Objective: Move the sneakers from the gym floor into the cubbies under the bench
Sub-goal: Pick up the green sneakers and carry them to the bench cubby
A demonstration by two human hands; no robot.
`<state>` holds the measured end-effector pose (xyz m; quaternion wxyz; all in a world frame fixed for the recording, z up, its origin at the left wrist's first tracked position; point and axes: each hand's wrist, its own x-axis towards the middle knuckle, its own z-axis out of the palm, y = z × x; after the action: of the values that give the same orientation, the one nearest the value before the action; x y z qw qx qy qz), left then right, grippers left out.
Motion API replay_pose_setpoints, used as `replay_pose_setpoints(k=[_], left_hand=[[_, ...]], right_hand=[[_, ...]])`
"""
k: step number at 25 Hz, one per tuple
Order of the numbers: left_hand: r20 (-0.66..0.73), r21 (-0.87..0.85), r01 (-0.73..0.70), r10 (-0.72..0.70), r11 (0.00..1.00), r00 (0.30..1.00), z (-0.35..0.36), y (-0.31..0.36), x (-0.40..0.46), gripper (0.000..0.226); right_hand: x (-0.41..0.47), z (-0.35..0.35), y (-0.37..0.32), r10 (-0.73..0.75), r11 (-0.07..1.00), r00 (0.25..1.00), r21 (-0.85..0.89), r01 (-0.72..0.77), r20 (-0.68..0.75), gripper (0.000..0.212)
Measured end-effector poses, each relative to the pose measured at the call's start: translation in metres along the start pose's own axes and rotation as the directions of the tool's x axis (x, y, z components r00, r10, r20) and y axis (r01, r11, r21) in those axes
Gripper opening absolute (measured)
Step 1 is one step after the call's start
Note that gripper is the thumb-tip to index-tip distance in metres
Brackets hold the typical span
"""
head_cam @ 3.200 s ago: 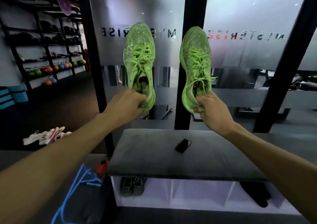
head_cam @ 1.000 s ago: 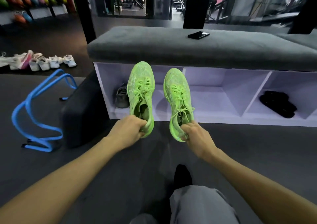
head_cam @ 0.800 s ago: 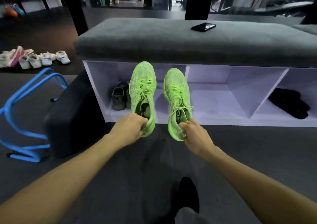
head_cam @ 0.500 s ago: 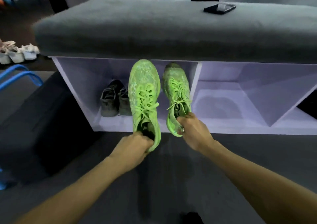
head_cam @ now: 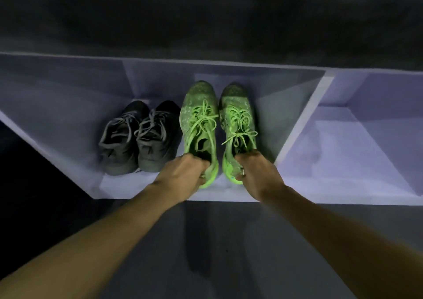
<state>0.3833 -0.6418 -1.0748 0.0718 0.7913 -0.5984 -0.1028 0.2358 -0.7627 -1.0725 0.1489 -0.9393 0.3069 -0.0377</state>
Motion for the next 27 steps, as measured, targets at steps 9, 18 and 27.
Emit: replay_pose_setpoints(k=[9,18,27], left_hand=[[0.108,0.051,0.097,-0.102,0.994,0.989,0.018,-0.024,0.059,0.029],[-0.131,-0.016,0.171,-0.171,0.985,0.977,0.009,-0.012,0.051,0.078],[-0.333,0.086,0.205,-0.166,0.975,0.928,-0.039,0.012,-0.03,0.1]], right_hand=[[0.057,0.031,0.01,0.046,0.999,0.996,0.006,-0.047,0.075,0.04],[0.047,0.026,0.009,0.003,1.0,0.995,-0.03,-0.006,-0.098,0.065],[-0.017,-0.026,-0.018,-0.115,0.993,0.946,-0.073,0.098,-0.302,0.118]])
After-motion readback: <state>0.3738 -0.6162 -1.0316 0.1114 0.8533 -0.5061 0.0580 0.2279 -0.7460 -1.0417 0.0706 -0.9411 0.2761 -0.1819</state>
